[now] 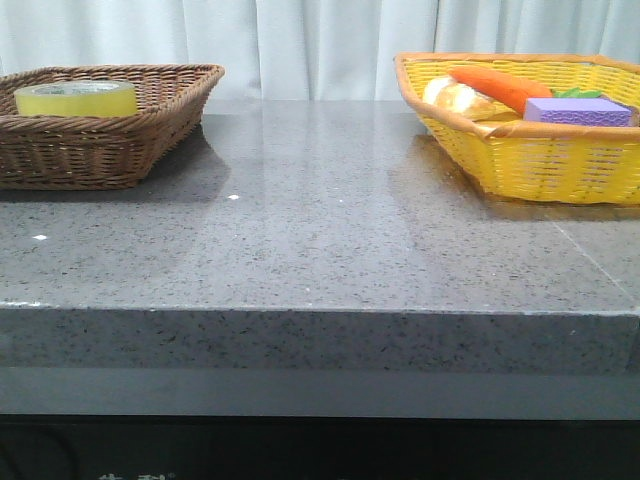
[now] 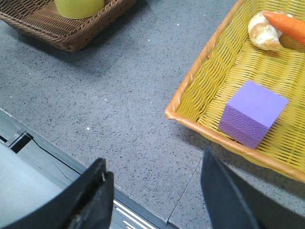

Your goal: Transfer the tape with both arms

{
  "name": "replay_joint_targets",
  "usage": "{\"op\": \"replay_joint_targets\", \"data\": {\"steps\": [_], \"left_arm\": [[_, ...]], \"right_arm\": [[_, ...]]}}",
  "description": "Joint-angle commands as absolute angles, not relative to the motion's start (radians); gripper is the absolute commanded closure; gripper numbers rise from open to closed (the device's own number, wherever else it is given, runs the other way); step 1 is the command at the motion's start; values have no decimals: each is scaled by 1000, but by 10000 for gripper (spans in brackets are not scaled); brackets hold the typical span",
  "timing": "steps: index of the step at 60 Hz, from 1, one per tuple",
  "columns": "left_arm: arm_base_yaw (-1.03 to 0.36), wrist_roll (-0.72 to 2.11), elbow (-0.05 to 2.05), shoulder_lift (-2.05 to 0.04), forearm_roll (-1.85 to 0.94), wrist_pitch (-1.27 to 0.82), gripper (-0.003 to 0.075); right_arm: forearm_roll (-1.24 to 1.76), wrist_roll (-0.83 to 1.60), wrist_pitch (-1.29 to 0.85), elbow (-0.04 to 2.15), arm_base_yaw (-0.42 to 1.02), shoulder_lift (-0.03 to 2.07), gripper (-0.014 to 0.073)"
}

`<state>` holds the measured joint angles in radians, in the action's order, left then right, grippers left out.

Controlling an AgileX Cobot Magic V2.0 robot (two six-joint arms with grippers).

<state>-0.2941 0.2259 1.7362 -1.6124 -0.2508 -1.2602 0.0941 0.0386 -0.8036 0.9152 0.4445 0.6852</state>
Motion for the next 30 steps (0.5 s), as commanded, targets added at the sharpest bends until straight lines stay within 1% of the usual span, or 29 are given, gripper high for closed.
{"op": "replay_joint_targets", "data": {"steps": [1, 13, 30], "left_arm": [[-317, 242, 1677, -1514, -268, -1226, 231], [-323, 248, 1485, -1372, -263, -1138, 231], [-323, 323, 1223, -1112, -263, -940, 231]], "right_arm": [[97, 46, -734, 943, 439, 683, 158], [97, 46, -734, 943, 439, 683, 158], [97, 46, -734, 943, 439, 683, 158]]}}
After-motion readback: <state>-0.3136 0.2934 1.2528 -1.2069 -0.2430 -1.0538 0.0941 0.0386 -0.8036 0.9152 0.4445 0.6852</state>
